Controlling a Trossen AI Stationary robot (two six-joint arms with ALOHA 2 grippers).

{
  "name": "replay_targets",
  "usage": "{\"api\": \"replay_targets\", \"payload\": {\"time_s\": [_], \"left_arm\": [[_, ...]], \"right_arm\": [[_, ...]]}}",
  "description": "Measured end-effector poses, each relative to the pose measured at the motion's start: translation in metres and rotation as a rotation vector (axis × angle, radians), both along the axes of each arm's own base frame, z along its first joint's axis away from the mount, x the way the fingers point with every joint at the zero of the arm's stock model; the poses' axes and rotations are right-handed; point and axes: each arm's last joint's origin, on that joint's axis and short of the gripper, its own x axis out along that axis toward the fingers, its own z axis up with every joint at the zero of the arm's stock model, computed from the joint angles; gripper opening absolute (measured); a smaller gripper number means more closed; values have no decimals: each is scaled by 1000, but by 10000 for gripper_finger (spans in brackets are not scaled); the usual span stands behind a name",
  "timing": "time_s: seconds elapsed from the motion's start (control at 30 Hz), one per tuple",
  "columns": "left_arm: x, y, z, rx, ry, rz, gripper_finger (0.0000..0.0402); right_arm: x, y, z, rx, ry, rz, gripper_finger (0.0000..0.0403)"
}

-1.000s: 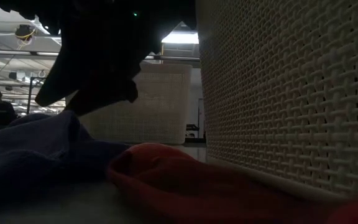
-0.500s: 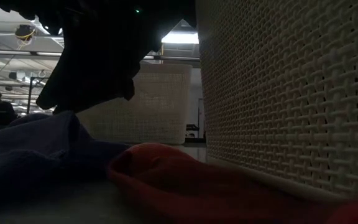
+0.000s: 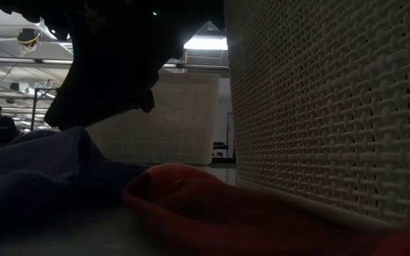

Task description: Sort clothes

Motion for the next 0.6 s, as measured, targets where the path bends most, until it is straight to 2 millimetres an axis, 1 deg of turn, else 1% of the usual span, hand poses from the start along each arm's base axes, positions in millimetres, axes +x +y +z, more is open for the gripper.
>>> {"api": "replay_targets", "payload": {"time_s": [0.2, 0.37, 0.5, 0.6], "left_arm": [[0, 0, 0, 0, 0, 0, 210], [0, 0, -1, -1, 5, 1, 210], [0, 0, -1, 0, 11, 1, 210], [0, 0, -1, 0, 12, 1, 210]], "right_arm": [[-1, 1, -1, 28, 17, 5, 108], [0, 1, -8, 34, 37, 3, 108], [0, 2, -8, 48, 38, 12, 109], [-1, 1, -9, 53, 58, 4, 124]]}}
